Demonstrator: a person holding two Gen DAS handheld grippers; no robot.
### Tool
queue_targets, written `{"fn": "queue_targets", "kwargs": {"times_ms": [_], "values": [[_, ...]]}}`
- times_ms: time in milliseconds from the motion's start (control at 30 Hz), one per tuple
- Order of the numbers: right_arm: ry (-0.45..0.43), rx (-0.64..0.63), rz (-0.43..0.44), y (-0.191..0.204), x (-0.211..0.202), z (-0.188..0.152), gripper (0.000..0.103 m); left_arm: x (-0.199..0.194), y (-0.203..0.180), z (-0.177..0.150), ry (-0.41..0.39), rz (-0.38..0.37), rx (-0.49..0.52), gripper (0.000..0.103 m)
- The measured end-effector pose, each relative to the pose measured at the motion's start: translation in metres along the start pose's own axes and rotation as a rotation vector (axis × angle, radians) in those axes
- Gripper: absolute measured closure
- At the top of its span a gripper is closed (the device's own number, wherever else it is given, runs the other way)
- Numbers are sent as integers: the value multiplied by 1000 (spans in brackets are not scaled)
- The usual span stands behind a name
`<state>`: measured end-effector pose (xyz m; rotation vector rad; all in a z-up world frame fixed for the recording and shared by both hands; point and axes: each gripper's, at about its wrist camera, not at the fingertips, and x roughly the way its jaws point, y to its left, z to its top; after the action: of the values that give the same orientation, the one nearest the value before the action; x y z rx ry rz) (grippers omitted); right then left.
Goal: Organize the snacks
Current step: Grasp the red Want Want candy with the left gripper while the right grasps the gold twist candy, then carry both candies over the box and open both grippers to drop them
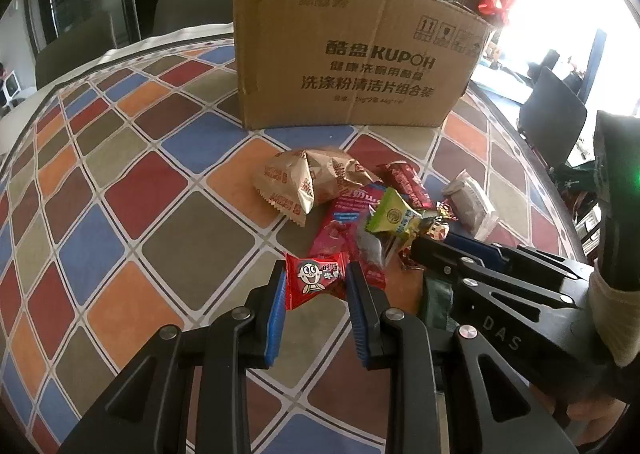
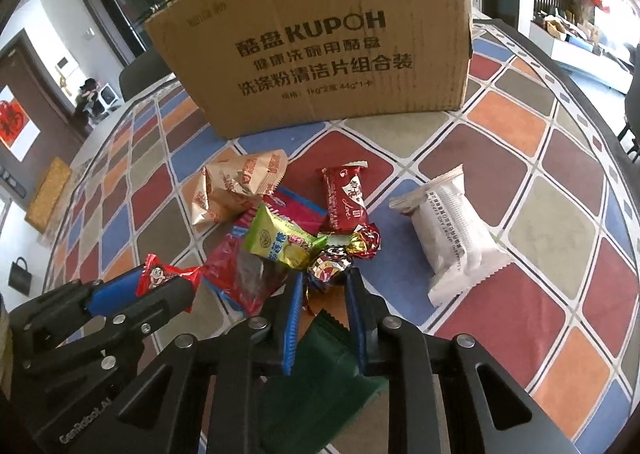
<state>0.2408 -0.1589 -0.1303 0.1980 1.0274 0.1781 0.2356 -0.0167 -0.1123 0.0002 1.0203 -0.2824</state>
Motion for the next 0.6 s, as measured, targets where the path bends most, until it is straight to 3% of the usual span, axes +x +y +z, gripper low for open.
{"fn": "queue_targets", "kwargs": {"times_ms": [333, 600], "values": [[-27, 12, 21, 0, -23, -4, 80, -14, -8, 2, -26, 4, 20, 74], [-88, -1, 43, 6, -53, 2, 80, -47, -15, 12, -102, 9, 35, 74]]}}
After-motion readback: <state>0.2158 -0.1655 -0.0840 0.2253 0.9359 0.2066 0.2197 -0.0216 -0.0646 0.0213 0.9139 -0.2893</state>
